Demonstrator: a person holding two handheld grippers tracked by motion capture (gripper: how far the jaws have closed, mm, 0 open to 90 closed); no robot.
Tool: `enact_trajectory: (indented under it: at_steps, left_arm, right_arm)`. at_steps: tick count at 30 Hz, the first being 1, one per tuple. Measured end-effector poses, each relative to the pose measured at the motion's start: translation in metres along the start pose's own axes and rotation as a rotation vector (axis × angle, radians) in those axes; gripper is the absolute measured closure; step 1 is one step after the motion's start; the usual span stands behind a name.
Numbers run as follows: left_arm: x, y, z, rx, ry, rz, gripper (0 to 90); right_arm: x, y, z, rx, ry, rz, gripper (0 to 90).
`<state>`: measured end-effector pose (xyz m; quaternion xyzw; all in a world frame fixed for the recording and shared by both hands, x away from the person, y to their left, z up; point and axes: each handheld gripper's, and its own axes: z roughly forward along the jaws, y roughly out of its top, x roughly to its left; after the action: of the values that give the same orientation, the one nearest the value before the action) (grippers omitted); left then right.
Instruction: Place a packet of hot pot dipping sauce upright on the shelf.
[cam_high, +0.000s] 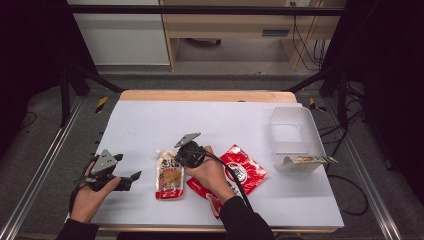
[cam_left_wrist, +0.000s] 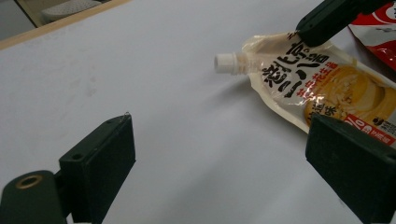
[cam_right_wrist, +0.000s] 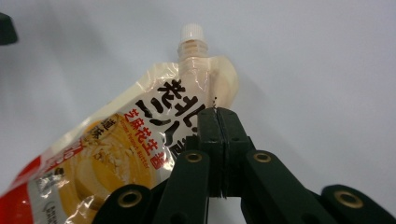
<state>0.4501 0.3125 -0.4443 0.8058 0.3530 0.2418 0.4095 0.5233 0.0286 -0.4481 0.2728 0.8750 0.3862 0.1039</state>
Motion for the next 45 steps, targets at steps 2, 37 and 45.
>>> enact_trajectory:
  at_steps: [2, 37, 45]
  left_arm:
    - [0.001, 0.000, -0.001, 0.003, 0.001, 0.001, 8.1]
    - [0.001, 0.002, -0.001, -0.010, -0.015, -0.012, 9.4]
    - [-0.002, 0.006, -0.002, -0.033, -0.027, -0.009, 9.4]
  right_arm:
    - [0.002, 0.006, -0.011, -0.031, -0.004, -0.012, 90.0]
    - [0.006, 0.061, -0.083, -0.211, 0.042, -0.056, 90.0]
    - [0.003, 0.054, -0.103, -0.193, 0.019, -0.087, 90.0]
